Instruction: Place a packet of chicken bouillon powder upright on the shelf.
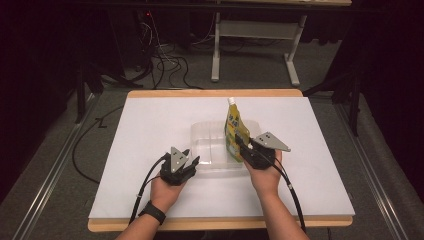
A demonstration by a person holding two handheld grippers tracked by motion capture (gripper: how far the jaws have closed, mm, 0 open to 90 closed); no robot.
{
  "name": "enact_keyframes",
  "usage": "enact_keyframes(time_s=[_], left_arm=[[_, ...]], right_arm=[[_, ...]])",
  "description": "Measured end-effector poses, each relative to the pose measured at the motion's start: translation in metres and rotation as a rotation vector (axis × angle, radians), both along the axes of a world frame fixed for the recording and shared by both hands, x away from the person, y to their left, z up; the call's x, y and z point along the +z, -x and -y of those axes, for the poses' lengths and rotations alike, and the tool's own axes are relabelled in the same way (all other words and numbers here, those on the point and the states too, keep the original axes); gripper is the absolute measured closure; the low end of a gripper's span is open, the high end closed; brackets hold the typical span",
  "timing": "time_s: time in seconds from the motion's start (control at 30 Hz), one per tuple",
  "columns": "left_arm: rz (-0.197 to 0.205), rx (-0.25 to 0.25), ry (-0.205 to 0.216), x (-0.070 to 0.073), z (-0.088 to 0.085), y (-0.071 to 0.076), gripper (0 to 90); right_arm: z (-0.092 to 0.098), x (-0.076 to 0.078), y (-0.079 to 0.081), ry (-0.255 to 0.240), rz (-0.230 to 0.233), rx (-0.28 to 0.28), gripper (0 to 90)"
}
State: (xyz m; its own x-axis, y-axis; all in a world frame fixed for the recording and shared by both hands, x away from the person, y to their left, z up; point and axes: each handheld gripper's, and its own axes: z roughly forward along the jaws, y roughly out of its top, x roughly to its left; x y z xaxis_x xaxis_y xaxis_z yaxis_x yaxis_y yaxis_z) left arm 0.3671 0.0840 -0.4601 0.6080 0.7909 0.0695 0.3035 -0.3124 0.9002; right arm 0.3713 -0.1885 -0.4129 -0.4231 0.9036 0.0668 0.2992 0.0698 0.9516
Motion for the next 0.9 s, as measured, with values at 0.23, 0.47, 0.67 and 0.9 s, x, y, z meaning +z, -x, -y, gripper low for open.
enact_keyframes(time_s=[0.23, 0.47, 0.67, 0.9], left_arm=[[-0.017, -0.004, 0.035, 0.001, -0.004, -0.002, 45.2], [-0.009, 0.001, 0.079, 0.006, -0.008, -0.001, 38.4], [-0.019, -0.024, 0.142, 0.015, -0.018, 0.0, 37.9], [0.001, -0.059, 0.141, 0.027, -0.03, 0.012, 35.5]], right_arm=[[-0.001, 0.001, -0.002, -0.006, -0.025, 0.007, 55.1], [0.001, 0.003, -0.002, -0.004, -0.036, 0.033, 50.1], [0.005, 0.008, 0.006, -0.009, -0.047, 0.047, 44.6], [0.017, 0.012, 0.024, -0.01, -0.065, 0.082, 41.3]])
